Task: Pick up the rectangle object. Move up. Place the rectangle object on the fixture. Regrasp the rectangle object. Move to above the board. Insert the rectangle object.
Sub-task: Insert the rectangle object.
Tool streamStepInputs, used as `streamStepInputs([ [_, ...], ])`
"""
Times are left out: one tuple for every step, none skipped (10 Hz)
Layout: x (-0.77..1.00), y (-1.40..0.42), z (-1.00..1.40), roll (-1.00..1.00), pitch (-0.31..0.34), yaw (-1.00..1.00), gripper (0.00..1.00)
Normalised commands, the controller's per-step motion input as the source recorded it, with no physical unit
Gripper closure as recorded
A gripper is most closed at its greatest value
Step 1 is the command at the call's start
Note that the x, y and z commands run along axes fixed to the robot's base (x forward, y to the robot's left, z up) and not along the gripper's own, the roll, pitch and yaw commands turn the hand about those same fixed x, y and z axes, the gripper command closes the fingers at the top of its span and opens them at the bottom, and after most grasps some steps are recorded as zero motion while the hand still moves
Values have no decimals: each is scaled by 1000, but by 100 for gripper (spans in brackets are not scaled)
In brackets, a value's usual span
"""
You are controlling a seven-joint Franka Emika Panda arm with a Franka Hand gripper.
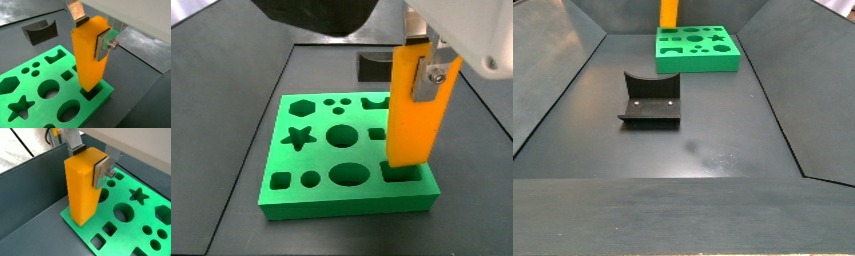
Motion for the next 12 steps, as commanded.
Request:
streamStepInputs([
  [0, 0, -26, 0, 0, 0, 100],
  [-29, -43, -166, 36, -14, 0, 100],
  [0, -80, -166, 10, -30, 0, 100],
  [0, -77, -86, 0, -36, 31, 100],
  [0, -91, -74, 0, -24, 29, 100],
  [9, -163, -46, 1, 0, 14, 100],
  [91, -243, -9, 36, 0, 14, 100],
  [54, -209, -37, 41, 0, 9, 100],
  [31, -166, -51, 26, 0, 3, 100],
  [57, -109, -89, 29, 0, 0, 100],
  [89, -54, -137, 57, 0, 37, 100],
  [57, -9, -126, 47, 0, 20, 100],
])
